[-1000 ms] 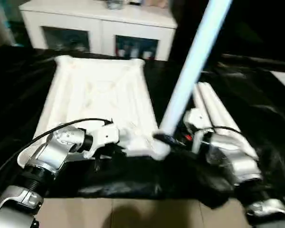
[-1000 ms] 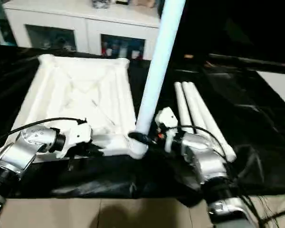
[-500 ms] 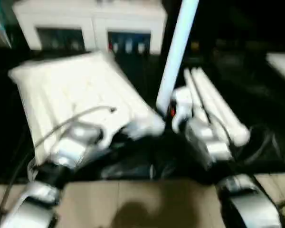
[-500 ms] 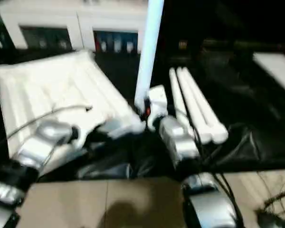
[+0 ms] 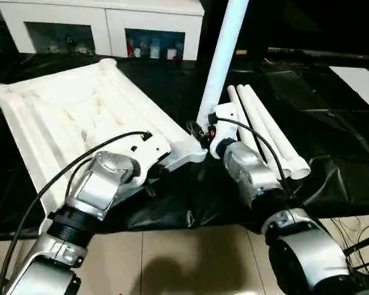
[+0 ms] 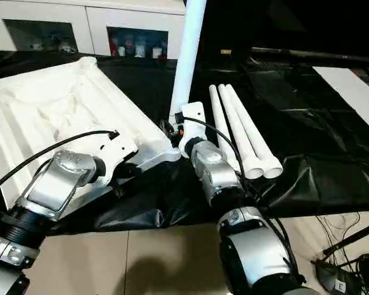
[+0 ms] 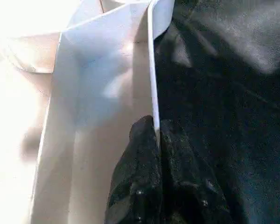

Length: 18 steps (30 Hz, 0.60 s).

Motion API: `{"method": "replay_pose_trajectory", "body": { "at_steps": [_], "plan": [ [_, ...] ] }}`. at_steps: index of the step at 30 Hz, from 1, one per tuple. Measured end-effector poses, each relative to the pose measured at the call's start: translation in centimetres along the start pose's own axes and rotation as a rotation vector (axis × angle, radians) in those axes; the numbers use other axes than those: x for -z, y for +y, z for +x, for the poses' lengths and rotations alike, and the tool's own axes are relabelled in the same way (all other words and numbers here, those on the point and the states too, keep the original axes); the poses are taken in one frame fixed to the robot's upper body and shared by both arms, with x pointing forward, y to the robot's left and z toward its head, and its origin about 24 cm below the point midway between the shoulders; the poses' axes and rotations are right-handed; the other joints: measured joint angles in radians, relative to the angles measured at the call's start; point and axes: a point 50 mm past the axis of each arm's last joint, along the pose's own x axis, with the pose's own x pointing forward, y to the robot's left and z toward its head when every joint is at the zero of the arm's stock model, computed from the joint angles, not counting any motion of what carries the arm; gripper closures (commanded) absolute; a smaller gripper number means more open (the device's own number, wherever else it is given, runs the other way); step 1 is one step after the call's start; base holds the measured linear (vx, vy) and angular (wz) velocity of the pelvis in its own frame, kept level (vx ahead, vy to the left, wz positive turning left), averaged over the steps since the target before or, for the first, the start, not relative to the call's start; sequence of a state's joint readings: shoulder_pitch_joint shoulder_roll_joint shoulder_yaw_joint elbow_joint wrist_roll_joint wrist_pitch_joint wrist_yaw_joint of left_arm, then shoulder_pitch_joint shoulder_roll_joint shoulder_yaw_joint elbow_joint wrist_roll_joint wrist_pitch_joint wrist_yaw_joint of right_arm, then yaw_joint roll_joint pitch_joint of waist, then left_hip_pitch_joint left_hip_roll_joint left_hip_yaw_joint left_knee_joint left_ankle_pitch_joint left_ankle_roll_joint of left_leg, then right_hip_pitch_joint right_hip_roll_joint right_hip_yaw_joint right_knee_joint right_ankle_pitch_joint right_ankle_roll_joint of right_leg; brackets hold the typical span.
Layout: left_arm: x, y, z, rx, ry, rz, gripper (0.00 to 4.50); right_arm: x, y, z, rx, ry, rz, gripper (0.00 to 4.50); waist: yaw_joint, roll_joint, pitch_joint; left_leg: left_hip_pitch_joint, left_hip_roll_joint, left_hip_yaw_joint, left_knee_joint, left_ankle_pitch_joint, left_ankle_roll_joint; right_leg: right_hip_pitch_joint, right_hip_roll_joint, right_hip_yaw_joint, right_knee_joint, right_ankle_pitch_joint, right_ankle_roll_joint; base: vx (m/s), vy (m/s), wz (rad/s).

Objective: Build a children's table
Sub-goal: Insert table leg to table base

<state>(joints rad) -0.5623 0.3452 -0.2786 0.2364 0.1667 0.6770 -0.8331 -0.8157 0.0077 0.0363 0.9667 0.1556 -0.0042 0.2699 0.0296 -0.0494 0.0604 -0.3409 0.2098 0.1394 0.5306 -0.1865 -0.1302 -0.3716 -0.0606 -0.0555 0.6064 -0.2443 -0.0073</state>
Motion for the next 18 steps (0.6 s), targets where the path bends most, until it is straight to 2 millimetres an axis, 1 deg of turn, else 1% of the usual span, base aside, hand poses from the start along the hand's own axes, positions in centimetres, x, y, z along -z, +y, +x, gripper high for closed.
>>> {"method": "replay_pose_trajectory", "body": {
  "at_steps": [5,6,7,8,9,10,12,15,18],
  "plan": [
    [0.0,0.2,-0.2,-0.002,-0.024,0.014,4.50,-0.3,0.0,0.0,-0.018,-0.036,-0.014,2.66,0.001,0.001,0.000,-0.008,0.002,0.005,0.000,0.001,-0.002,-0.008,0.002,0.003,0.001,0.005,-0.002,0.000,0.000,0.00],
    [0.0,0.3,-0.3,-0.003,-0.029,0.025,4.50,-0.3,0.1,0.0,-0.035,-0.044,-0.014,2.10,0.001,0.002,0.000,-0.008,0.002,0.007,0.000,0.001,-0.002,-0.009,0.002,0.004,0.001,0.005,-0.002,0.000,0.000,0.00],
    [0.0,0.3,-0.4,-0.003,-0.034,0.034,4.50,-0.3,0.1,0.0,-0.046,-0.048,-0.013,1.96,0.001,0.002,0.000,-0.008,0.002,0.008,0.000,0.001,-0.002,-0.010,0.002,0.005,0.001,0.005,-0.002,0.000,0.000,0.00],
    [-0.1,0.3,-0.4,0.003,-0.045,0.050,4.50,0.5,-0.1,-0.2,-0.055,-0.007,-0.004,1.96,0.002,0.002,0.001,-0.009,0.002,0.008,0.000,0.001,-0.001,-0.010,0.002,0.006,0.001,0.005,-0.002,0.000,0.000,0.00],
    [0.0,0.3,-0.5,0.009,-0.066,0.070,4.50,1.1,-0.2,-0.4,-0.056,-0.012,0.022,1.90,0.005,0.002,0.003,-0.011,0.004,0.009,0.002,0.001,-0.001,-0.012,0.002,0.006,0.001,0.005,-0.002,0.000,0.000,0.00],
    [0.0,0.4,-0.6,0.009,-0.078,0.089,4.50,0.8,-0.3,-0.4,-0.065,-0.022,0.022,1.90,0.005,0.003,0.004,-0.011,0.005,0.012,0.003,0.002,0.000,-0.012,0.002,0.007,0.001,0.005,-0.002,0.000,0.000,0.00],
    [0.0,0.6,-0.8,0.010,-0.087,0.124,4.50,0.6,-0.2,-0.4,-0.090,-0.030,0.020,1.58,0.003,0.010,0.008,-0.011,0.005,0.016,0.003,0.003,0.001,-0.013,0.002,0.010,0.001,0.005,-0.002,0.000,0.000,0.00],
    [0.0,0.6,-1.0,0.015,-0.105,0.147,4.50,0.7,-0.5,-0.6,-0.116,-0.030,0.029,1.48,0.006,0.010,0.010,-0.011,0.007,0.017,0.003,0.005,0.005,-0.015,0.004,0.010,0.001,0.005,-0.002,0.000,0.000,0.00],
    [-0.2,0.5,-1.1,0.033,-0.127,0.164,4.50,0.9,-0.8,-1.0,-0.141,-0.042,0.049,1.15,0.009,0.012,0.011,-0.016,0.007,0.019,0.003,0.010,0.014,-0.019,0.004,0.014,0.001,0.005,-0.002,0.000,0.000,0.00]
  ]
}}
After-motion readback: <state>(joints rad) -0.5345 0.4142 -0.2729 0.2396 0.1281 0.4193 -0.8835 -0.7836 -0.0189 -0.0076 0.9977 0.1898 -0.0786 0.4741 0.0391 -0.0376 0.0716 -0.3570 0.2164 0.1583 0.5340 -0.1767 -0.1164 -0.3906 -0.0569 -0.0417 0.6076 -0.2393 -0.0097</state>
